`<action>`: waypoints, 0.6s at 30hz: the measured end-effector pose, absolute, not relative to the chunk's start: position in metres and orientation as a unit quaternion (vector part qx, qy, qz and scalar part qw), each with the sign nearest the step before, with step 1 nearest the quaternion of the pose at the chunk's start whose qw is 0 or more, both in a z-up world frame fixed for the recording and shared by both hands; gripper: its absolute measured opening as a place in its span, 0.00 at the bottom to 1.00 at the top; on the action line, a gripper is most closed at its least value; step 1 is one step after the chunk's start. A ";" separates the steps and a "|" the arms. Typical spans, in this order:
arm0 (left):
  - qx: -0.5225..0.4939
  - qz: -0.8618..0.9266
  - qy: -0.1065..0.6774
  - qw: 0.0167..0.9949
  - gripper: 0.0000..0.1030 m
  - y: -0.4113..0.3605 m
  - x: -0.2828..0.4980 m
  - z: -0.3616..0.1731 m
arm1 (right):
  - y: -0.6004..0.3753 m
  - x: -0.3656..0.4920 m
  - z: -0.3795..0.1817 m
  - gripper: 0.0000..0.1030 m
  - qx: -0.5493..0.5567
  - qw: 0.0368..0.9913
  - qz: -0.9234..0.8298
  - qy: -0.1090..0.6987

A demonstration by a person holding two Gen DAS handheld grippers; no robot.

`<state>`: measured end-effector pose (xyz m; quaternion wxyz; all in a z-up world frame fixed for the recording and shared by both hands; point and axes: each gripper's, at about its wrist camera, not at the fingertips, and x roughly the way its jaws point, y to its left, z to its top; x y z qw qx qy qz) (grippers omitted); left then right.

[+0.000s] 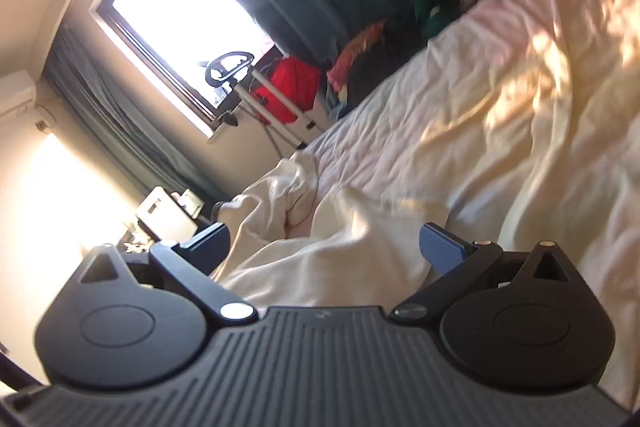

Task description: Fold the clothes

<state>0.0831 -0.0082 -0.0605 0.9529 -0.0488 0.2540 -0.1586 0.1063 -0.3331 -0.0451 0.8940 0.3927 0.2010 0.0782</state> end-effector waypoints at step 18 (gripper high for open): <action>-0.188 -0.181 0.260 0.929 0.06 0.046 0.108 -0.074 | -0.300 0.197 -0.142 0.71 0.478 0.820 0.050 0.312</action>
